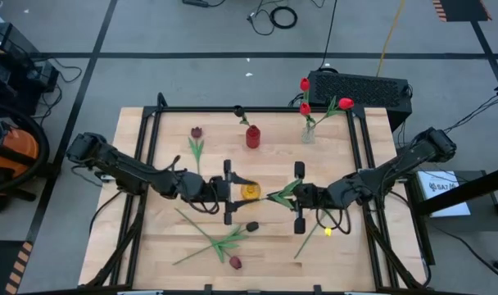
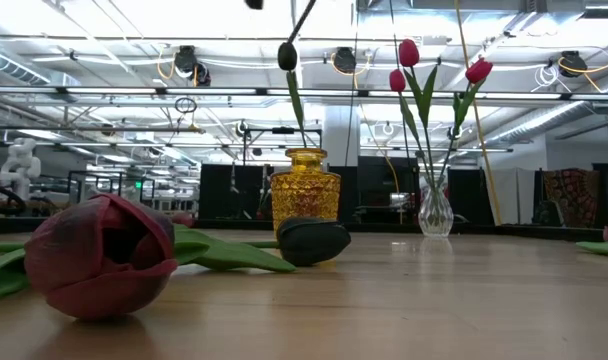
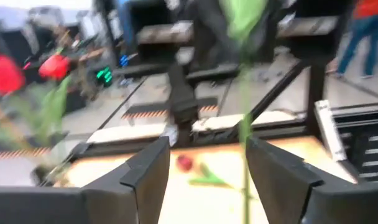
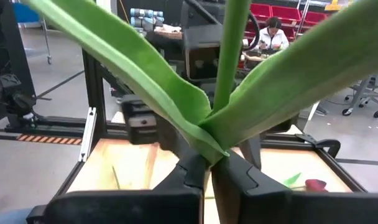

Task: Sort flowers into vase by color
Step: Put the top black flower into the red vase

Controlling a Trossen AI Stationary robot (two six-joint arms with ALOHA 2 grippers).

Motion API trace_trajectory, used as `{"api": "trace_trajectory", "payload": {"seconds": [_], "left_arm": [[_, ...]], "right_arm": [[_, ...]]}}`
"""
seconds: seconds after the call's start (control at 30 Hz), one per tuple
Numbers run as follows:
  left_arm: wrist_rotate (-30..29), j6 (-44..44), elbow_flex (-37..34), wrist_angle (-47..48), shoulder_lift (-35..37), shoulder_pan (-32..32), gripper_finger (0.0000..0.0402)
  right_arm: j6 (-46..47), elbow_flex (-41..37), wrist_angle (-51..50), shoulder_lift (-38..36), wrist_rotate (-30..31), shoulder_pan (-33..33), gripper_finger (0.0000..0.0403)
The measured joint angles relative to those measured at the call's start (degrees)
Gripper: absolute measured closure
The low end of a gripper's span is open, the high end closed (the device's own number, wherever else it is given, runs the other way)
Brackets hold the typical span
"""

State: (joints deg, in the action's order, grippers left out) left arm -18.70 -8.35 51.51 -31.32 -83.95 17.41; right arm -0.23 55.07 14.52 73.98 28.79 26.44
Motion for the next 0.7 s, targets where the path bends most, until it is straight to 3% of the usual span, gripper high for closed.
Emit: {"api": "trace_trajectory", "payload": {"seconds": [0.33,0.7], "left_arm": [[-2.0,13.0,0.0,24.1,9.3,0.0,0.0181],[-4.7,18.4,0.0,36.4,13.7,-0.2,0.0181]], "right_arm": [[-2.2,0.0,-7.5,-7.8,2.8,-1.5,0.0398],[-5.4,0.0,-7.3,-9.0,2.4,-14.9,0.0399]]}}
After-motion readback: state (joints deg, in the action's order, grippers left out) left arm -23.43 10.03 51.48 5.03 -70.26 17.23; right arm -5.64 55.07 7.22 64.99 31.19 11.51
